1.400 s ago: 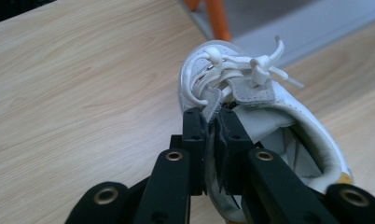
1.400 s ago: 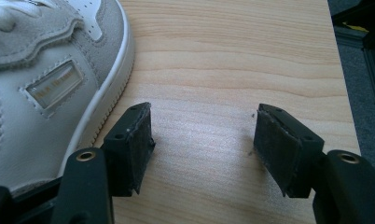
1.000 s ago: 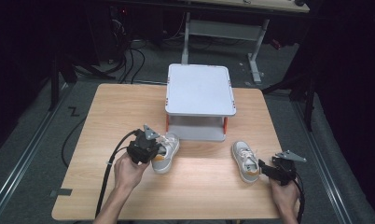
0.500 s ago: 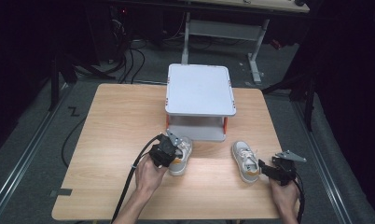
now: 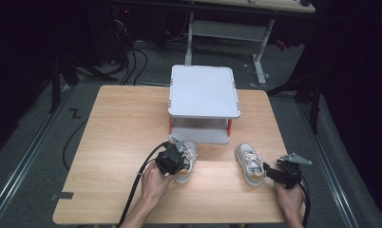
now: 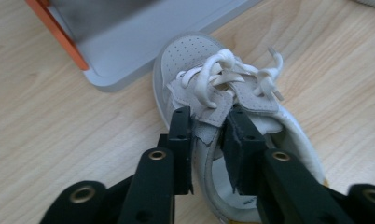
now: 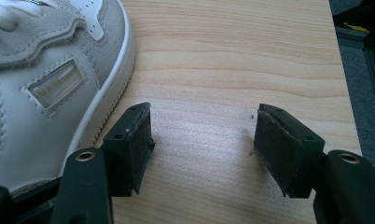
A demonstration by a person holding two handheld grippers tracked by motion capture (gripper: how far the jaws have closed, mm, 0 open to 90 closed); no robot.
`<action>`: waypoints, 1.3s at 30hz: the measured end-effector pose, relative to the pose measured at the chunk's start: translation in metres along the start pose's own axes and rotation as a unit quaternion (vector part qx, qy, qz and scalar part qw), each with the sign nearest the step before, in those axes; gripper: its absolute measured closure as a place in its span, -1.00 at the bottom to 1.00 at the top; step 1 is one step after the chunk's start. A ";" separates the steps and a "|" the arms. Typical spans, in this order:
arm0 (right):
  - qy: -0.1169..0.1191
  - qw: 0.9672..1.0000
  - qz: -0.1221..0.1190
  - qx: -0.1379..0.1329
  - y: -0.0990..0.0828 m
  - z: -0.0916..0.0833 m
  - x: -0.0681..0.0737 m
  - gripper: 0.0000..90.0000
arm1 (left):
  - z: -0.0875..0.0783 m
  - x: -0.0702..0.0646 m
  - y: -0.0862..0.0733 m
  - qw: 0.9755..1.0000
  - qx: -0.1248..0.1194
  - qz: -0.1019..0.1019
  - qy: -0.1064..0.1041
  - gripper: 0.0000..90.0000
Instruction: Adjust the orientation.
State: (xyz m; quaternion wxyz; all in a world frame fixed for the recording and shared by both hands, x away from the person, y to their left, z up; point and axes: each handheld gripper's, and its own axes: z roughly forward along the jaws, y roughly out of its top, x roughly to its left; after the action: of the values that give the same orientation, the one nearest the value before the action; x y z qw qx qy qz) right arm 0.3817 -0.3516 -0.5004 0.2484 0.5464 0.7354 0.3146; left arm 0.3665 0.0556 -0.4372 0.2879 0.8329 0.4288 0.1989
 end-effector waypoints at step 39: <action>0.000 1.000 0.000 0.000 0.000 0.000 0.000 -0.20 | -0.050 0.063 -0.026 0.982 -0.140 -0.121 -0.041 -0.27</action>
State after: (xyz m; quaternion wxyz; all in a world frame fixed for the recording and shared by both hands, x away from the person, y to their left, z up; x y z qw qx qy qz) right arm 0.3816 -0.3514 -0.5005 0.2485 0.5464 0.7355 0.3144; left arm 0.3569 0.1355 -0.4111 0.4410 0.7335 0.4824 0.1865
